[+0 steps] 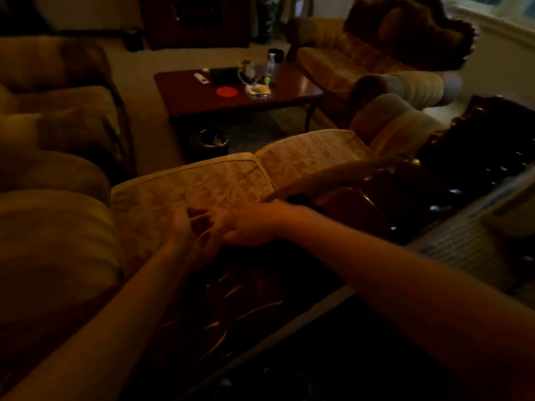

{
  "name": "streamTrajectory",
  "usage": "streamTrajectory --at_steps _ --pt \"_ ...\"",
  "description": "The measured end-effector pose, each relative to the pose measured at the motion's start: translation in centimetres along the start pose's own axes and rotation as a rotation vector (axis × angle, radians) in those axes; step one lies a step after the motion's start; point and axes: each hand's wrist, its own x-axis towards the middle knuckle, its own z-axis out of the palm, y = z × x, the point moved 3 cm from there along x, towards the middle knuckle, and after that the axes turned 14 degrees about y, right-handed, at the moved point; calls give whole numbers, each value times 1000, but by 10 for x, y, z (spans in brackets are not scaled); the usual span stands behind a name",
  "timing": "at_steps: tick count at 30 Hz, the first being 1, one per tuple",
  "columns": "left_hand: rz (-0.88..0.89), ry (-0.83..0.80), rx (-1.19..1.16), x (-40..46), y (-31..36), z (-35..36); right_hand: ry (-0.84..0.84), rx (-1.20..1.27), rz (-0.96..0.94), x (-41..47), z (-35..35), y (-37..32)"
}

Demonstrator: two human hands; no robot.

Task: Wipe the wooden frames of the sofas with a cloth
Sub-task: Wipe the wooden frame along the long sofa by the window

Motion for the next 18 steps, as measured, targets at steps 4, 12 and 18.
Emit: streamTrajectory --at_steps 4,12,18 --pt "57 85 -35 3 -9 -48 -108 39 116 -22 -49 42" --pt "153 123 215 -19 -23 -82 38 -265 -300 -18 39 -59" --pt "298 111 325 -21 -17 -99 171 -304 -75 -37 -15 3"
